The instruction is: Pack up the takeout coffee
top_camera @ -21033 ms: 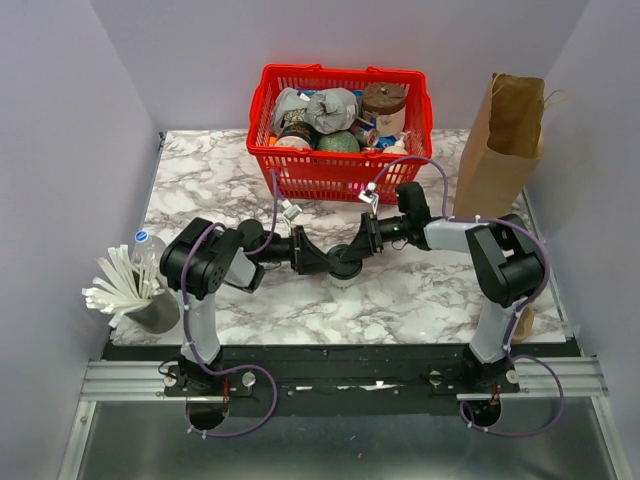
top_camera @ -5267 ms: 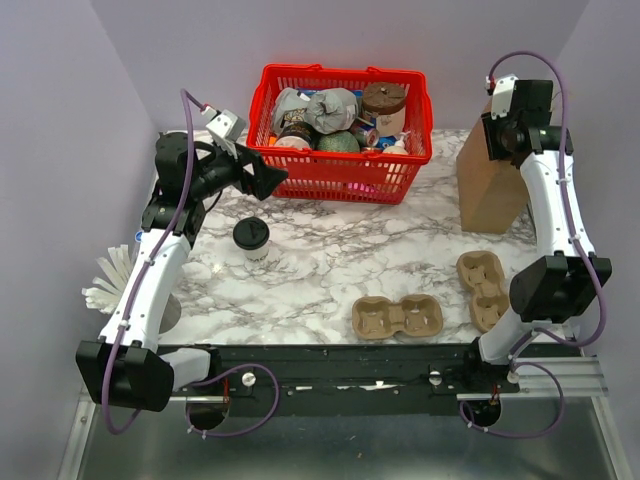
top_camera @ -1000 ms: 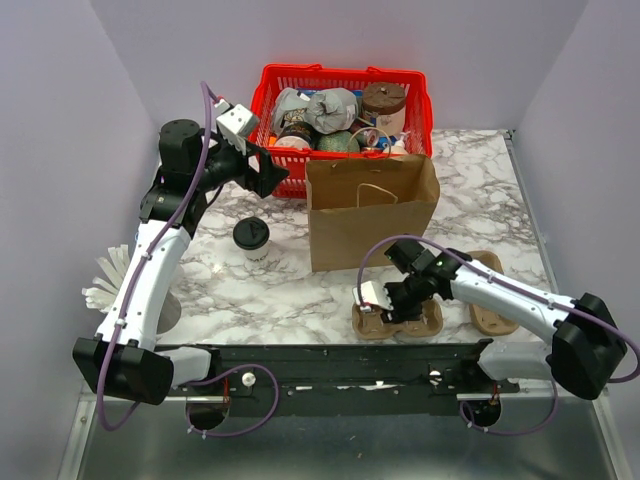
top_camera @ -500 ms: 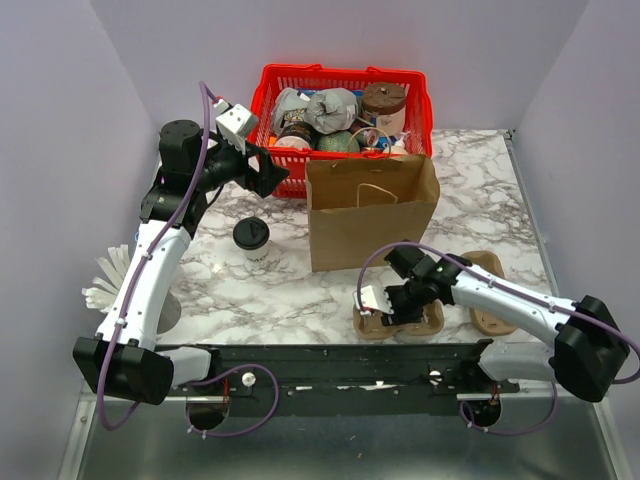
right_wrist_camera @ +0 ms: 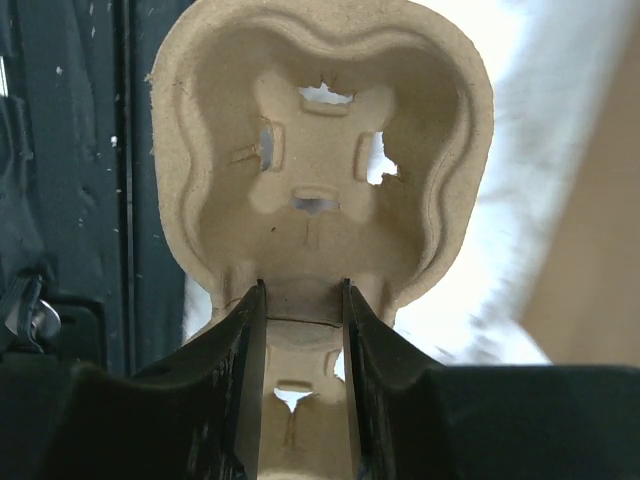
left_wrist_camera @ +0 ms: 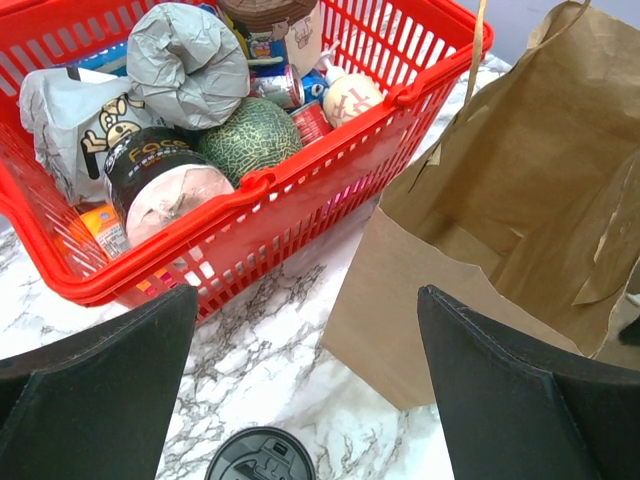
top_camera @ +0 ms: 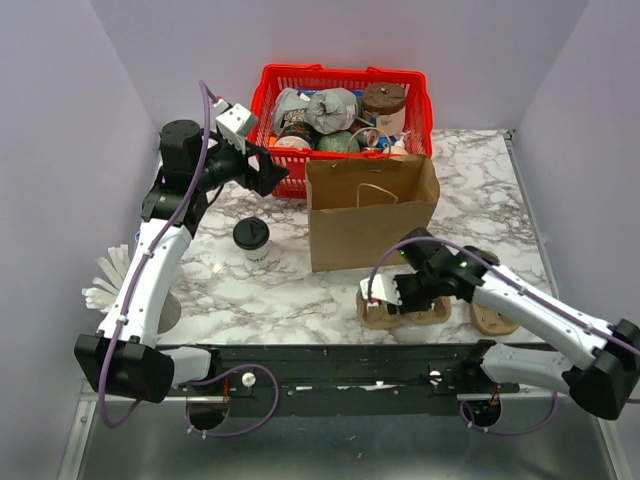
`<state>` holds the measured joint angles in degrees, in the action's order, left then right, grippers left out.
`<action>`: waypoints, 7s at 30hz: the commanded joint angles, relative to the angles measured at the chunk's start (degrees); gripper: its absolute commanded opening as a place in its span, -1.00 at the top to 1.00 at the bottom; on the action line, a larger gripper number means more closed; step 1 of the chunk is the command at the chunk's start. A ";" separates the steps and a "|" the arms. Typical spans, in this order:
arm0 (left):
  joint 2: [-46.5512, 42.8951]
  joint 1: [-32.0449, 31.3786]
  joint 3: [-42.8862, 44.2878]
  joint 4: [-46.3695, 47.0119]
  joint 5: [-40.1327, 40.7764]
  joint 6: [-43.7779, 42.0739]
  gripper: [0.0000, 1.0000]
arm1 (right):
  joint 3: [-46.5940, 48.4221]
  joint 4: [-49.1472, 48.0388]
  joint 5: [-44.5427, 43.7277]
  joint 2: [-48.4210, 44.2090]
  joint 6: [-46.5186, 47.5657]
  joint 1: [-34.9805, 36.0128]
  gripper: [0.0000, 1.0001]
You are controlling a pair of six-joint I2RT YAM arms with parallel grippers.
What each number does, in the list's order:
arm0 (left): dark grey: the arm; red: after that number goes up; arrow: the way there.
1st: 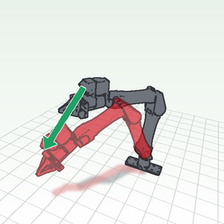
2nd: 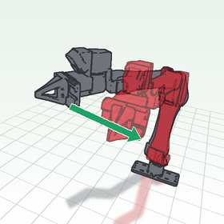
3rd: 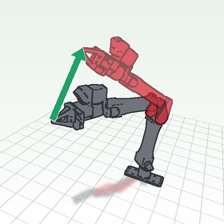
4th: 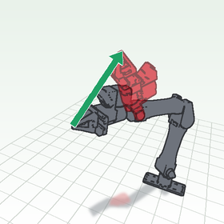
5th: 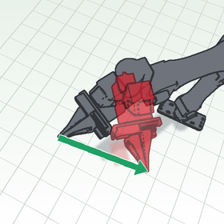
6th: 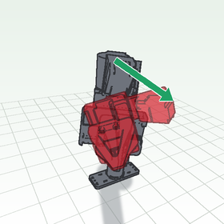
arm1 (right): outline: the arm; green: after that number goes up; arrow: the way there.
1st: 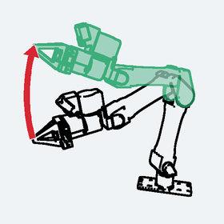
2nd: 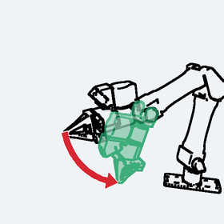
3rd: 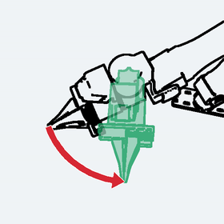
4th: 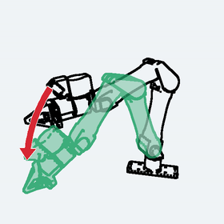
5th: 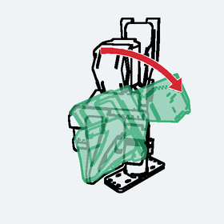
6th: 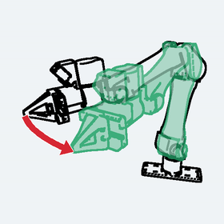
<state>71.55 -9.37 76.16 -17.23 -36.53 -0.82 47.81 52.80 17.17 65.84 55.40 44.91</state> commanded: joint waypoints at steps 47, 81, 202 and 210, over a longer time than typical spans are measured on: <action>-4.31 -0.30 -1.72 1.77 -1.00 1.08 -0.97 | 57.13 -7.71 18.34 12.46 -3.90 -14.58 0.69; -5.80 1.10 -7.52 6.51 -2.84 3.72 -0.97 | 71.10 26.55 15.53 29.77 14.56 -14.76 0.62; -9.05 -40.82 -14.72 2.21 8.23 -41.90 1.00 | 15.92 -30.30 -11.73 -8.27 -43.53 -36.12 -0.44; -10.46 -42.31 -19.20 3.87 9.38 -38.30 1.00 | 9.49 -29.94 -7.42 -12.14 -45.20 -36.20 -0.44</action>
<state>61.82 -51.27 58.67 -15.46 -28.91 -41.08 58.94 22.70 5.87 54.61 12.16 8.99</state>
